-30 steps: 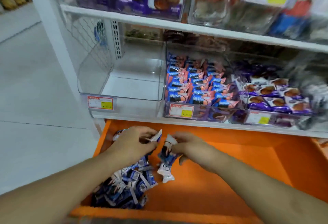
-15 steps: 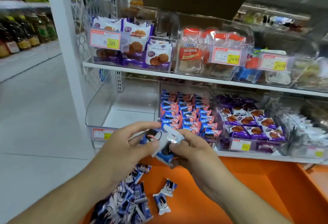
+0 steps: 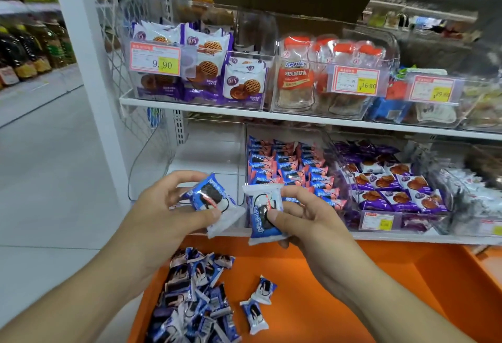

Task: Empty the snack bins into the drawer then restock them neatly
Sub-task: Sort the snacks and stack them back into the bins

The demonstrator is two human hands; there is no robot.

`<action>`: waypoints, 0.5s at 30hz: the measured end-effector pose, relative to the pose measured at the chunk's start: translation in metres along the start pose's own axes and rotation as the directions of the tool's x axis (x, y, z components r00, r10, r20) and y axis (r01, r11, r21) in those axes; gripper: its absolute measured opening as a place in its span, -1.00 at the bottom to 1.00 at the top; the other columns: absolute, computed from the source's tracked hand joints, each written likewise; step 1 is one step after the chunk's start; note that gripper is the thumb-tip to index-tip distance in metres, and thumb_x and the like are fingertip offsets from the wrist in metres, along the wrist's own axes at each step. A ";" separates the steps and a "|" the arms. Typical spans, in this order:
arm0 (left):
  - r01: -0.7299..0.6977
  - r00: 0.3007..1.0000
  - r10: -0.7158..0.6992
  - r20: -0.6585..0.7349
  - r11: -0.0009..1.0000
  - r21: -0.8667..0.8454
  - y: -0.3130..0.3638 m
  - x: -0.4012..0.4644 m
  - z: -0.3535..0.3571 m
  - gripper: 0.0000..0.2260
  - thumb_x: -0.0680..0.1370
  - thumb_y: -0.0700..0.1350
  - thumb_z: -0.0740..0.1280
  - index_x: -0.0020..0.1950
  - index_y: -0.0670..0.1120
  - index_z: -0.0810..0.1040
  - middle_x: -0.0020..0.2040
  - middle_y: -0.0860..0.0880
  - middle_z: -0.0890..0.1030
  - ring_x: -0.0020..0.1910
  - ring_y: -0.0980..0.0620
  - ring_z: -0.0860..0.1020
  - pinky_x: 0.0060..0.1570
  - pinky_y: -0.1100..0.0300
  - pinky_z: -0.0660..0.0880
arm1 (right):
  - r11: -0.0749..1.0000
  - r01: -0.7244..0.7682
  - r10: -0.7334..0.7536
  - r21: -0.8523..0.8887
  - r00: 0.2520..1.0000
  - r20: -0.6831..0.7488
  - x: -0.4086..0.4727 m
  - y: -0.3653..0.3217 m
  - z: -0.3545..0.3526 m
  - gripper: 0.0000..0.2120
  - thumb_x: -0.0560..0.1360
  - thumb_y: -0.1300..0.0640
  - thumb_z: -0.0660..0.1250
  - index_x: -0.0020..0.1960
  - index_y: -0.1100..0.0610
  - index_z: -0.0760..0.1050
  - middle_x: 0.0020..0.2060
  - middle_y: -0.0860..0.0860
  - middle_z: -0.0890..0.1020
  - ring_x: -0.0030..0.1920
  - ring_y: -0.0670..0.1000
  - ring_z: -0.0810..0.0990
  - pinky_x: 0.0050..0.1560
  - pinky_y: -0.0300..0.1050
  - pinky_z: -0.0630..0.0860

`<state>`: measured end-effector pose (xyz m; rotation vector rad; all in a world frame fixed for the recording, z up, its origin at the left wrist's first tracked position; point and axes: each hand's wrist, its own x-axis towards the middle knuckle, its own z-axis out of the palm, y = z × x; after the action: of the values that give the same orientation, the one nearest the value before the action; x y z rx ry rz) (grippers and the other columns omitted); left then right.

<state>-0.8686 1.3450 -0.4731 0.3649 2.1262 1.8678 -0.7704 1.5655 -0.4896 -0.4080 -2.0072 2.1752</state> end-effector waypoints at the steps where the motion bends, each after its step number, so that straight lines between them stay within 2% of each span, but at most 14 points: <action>1: -0.004 1.000 0.004 -0.005 1.000 -0.016 -0.001 0.000 -0.001 -0.52 0.37 -0.24 0.64 0.12 0.22 0.66 0.02 0.04 0.74 -0.04 -0.08 0.74 0.18 -0.20 0.61 | 1.000 0.003 -0.003 0.001 1.000 0.003 0.001 0.000 0.002 -0.62 0.54 0.25 0.51 0.29 0.01 0.55 -0.15 0.01 0.68 -0.18 0.08 0.52 -0.21 -0.04 0.45; 4: 0.011 1.000 -0.011 0.003 0.997 -0.071 -0.005 0.000 -0.004 -0.51 0.35 -0.22 0.65 0.15 0.24 0.67 0.09 -0.05 0.70 -0.02 -0.11 0.74 0.10 -0.11 0.66 | 0.999 0.028 -0.028 -0.021 1.000 0.002 0.000 -0.003 0.008 -0.59 0.43 0.15 0.57 0.21 -0.16 0.65 0.11 0.12 0.68 -0.07 0.12 0.64 -0.14 -0.08 0.53; 5: 0.019 1.000 -0.017 0.027 0.997 -0.080 -0.008 0.000 -0.004 -0.51 0.34 -0.18 0.65 0.16 0.23 0.67 0.11 -0.05 0.70 0.01 -0.11 0.73 0.10 -0.09 0.66 | 0.998 0.050 -0.049 -0.035 0.999 0.020 -0.001 -0.005 0.010 -0.59 0.46 0.16 0.57 0.22 -0.19 0.65 0.12 0.10 0.67 -0.05 0.11 0.66 -0.09 -0.07 0.55; 8: 0.039 0.995 -0.033 0.091 0.997 -0.070 -0.009 -0.004 -0.003 -0.61 0.35 -0.10 0.64 0.10 0.18 0.68 0.09 -0.04 0.73 0.07 -0.13 0.72 0.14 -0.12 0.64 | 0.993 0.083 -0.081 -0.078 0.996 0.029 -0.004 -0.008 0.016 -0.56 0.53 0.23 0.52 0.25 -0.22 0.62 -0.01 0.05 0.59 -0.12 0.04 0.61 -0.02 -0.01 0.52; 10: 0.034 0.996 -0.029 0.085 0.998 -0.060 -0.009 -0.005 -0.003 -0.70 0.42 -0.17 0.61 0.04 0.15 0.66 0.04 -0.08 0.74 0.04 -0.14 0.73 0.11 -0.12 0.65 | 0.995 0.070 -0.070 -0.072 0.998 0.003 -0.005 -0.009 0.019 -0.63 0.50 0.22 0.55 0.21 -0.12 0.62 0.00 0.14 0.63 -0.13 0.07 0.63 -0.05 0.00 0.54; 13: 0.034 0.999 -0.033 0.026 0.997 -0.073 -0.006 -0.006 -0.004 -0.73 0.50 -0.20 0.55 0.04 0.16 0.64 -0.02 -0.13 0.75 -0.06 -0.16 0.75 0.01 -0.11 0.68 | 0.998 0.064 -0.065 -0.019 0.998 -0.009 -0.006 -0.012 0.024 -0.79 0.54 0.29 0.49 0.10 0.17 0.49 -0.11 0.16 0.73 -0.12 0.18 0.71 -0.02 0.07 0.67; 15: 0.041 0.999 -0.039 0.021 0.993 -0.106 -0.002 -0.007 -0.005 -0.77 0.54 -0.14 0.52 0.09 0.15 0.64 -0.01 -0.15 0.74 -0.06 -0.17 0.75 -0.05 -0.12 0.69 | 0.995 0.085 -0.086 -0.043 0.996 -0.038 -0.007 -0.014 0.026 -0.76 0.55 0.21 0.50 0.02 0.20 0.43 -0.20 0.20 0.70 -0.12 0.15 0.69 -0.05 0.04 0.66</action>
<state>-0.8638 1.3379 -0.4741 0.3125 1.9967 1.9381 -0.7723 1.5397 -0.4734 -0.3601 -2.0133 2.0625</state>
